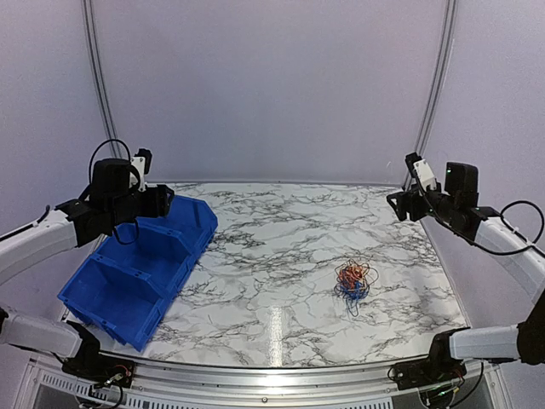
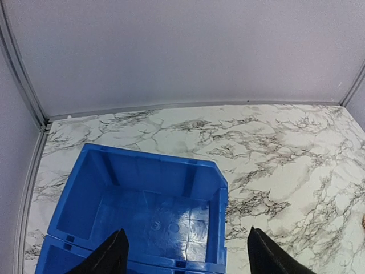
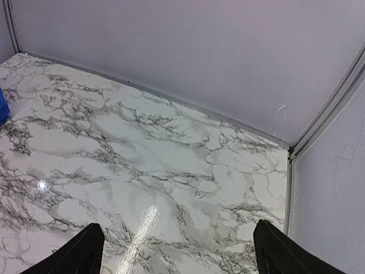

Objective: Untangle the cables

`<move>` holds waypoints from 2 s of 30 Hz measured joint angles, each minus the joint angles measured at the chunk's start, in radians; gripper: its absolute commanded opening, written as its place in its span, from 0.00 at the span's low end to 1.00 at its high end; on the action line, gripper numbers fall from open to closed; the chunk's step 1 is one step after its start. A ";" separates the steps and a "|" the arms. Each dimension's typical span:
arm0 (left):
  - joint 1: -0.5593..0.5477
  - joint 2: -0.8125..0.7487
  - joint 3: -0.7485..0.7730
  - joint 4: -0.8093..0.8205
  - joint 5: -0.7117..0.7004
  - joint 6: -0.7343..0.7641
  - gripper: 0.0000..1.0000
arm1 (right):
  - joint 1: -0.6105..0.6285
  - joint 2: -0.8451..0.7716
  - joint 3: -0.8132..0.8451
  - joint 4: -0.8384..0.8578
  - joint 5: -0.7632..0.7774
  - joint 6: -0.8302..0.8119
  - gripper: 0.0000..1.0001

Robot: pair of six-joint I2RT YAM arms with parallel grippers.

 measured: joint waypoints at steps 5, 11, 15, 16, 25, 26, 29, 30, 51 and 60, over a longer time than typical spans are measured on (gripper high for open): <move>-0.078 0.057 0.000 0.003 0.084 -0.009 0.80 | -0.014 -0.005 -0.083 -0.034 -0.021 -0.067 0.97; -0.267 0.136 0.014 0.007 0.138 -0.042 0.77 | -0.026 -0.046 -0.130 -0.168 -0.106 -0.243 0.95; -0.410 0.229 0.048 0.017 0.154 -0.078 0.75 | -0.026 -0.072 -0.137 -0.283 -0.179 -0.381 0.91; -0.443 0.257 0.059 0.019 0.159 -0.087 0.74 | -0.022 -0.077 -0.138 -0.311 -0.190 -0.414 0.91; -0.616 0.469 0.145 0.056 0.180 -0.222 0.78 | 0.084 -0.013 -0.209 -0.493 -0.180 -0.678 0.98; -0.627 0.482 0.146 0.061 0.180 -0.238 0.80 | 0.094 0.002 -0.214 -0.498 -0.176 -0.695 0.98; -0.647 0.502 0.147 0.074 0.183 -0.276 0.84 | 0.125 0.069 -0.220 -0.494 -0.159 -0.741 0.97; -0.651 0.502 0.147 0.079 0.185 -0.292 0.85 | 0.134 0.095 -0.220 -0.489 -0.154 -0.751 0.95; -0.656 0.516 0.073 0.216 0.240 -0.396 0.66 | 0.463 0.156 -0.168 -0.337 -0.170 -0.683 0.85; -0.656 0.684 0.202 0.205 0.264 -0.393 0.53 | 0.450 -0.026 -0.198 -0.357 -0.121 -0.655 0.80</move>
